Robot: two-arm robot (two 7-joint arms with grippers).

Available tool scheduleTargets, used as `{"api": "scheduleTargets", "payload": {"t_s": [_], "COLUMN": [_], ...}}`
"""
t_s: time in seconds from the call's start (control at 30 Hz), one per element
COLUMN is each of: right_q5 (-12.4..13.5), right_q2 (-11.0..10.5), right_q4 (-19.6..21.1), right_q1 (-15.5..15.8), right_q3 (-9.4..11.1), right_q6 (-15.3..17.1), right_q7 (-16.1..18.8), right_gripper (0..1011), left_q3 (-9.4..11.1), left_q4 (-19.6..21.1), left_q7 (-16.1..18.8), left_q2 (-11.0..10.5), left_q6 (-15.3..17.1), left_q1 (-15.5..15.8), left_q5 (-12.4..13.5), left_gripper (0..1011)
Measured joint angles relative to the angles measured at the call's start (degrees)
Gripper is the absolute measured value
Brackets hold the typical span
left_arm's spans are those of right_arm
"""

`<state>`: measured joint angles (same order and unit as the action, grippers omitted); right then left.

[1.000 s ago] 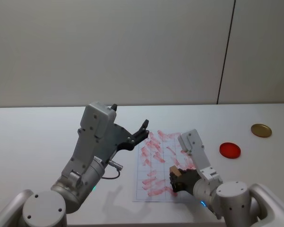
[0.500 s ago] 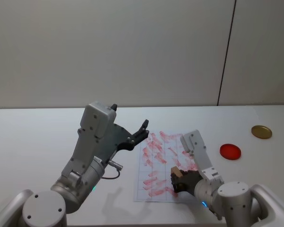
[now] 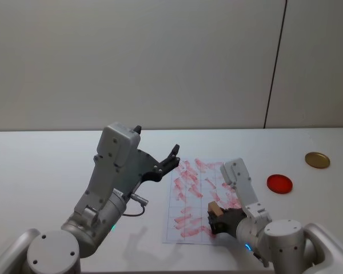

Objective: Use the one hand to pick up the stamp and affix it onto the A4 paper.

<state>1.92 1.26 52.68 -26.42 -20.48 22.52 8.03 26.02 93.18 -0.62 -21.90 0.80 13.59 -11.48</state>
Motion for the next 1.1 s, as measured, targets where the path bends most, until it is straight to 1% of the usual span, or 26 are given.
{"api": "scheduleTargets", "payload": {"t_s": [0.3,0.5,0.73,0.77,0.83,0.87,0.9,0.97,1.07,1.1], "right_q5": [0.15,-0.01,0.33,0.65,1.05,1.51,1.82,2.68,3.61,4.12], "right_q2": [-0.01,-0.43,-1.18,-1.3,-1.42,-1.55,-1.59,-1.83,-2.09,-2.28], "right_q4": [-0.07,2.3,7.34,8.88,10.42,12.26,12.8,15.42,17.69,19.13], "right_q1": [0.02,0.91,2.34,2.55,2.76,3.0,3.06,3.38,3.66,3.84], "right_q3": [0.19,0.28,0.61,0.77,0.91,1.1,1.18,1.59,2.04,2.38], "right_q6": [0.02,-0.19,-0.21,-0.21,-0.17,-0.1,-0.02,0.21,0.47,0.64], "right_q7": [0.0,-0.11,-0.66,-0.81,-0.96,-1.15,-1.3,-1.8,-2.28,-2.74], "right_gripper": [220,220,219,220,219,220,220,219,219,219], "left_q3": [0.0,0.0,0.0,0.0,0.0,0.0,0.0,0.0,0.0,0.0], "left_q4": [0.0,0.0,0.0,0.0,0.0,0.0,0.0,0.0,0.0,0.0], "left_q7": [0.0,0.0,0.0,0.0,0.0,0.0,0.0,0.0,0.0,0.0], "left_q2": [0.0,0.0,0.0,0.0,0.0,0.0,0.0,0.0,0.0,0.0], "left_q6": [0.0,0.0,0.0,0.0,0.0,0.0,0.0,0.0,0.0,0.0], "left_q1": [0.0,0.0,0.0,0.0,0.0,0.0,0.0,0.0,0.0,0.0], "left_q5": [0.0,0.0,0.0,0.0,0.0,0.0,0.0,0.0,0.0,0.0], "left_gripper": [993,993,993,993,993,993,993,993,993,993]}}
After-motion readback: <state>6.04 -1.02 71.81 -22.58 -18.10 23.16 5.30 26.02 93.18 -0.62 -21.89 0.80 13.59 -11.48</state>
